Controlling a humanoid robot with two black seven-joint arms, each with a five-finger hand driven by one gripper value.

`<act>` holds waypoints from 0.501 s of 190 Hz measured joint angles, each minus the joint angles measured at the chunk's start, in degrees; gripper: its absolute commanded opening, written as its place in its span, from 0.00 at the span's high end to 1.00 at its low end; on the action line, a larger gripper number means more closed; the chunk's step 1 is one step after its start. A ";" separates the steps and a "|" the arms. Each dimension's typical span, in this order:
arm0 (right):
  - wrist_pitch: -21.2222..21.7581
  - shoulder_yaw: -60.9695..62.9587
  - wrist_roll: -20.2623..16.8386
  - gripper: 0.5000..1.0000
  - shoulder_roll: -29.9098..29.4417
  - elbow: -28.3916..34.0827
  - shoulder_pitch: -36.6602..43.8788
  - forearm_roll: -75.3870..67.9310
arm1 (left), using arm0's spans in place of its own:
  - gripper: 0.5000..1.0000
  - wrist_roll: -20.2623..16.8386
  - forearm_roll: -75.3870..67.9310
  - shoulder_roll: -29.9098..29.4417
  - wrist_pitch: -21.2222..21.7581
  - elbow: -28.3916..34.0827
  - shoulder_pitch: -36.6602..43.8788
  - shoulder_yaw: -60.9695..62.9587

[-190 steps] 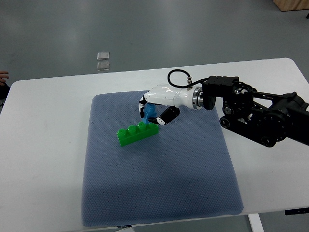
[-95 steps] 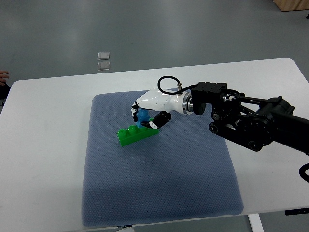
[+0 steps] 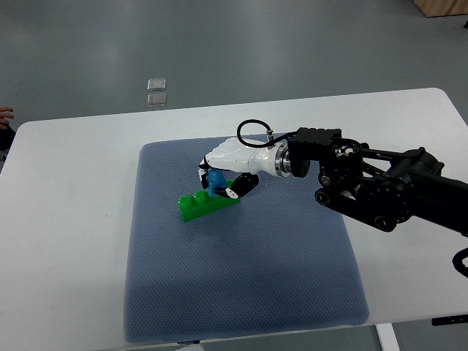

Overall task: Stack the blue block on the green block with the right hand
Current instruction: 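Lower the blue block onto the green block's studs and press down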

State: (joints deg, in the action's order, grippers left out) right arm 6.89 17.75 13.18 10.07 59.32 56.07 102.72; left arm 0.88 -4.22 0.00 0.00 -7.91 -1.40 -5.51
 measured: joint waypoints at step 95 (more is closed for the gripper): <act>-0.03 -0.65 -0.17 0.91 -1.26 0.00 -0.30 0.73 | 0.00 0.00 0.00 0.00 0.00 0.00 0.01 -0.01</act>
State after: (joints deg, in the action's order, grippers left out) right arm 6.86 17.10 13.01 8.81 59.32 55.78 103.45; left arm 0.88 -4.22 0.00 0.00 -7.91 -1.39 -5.52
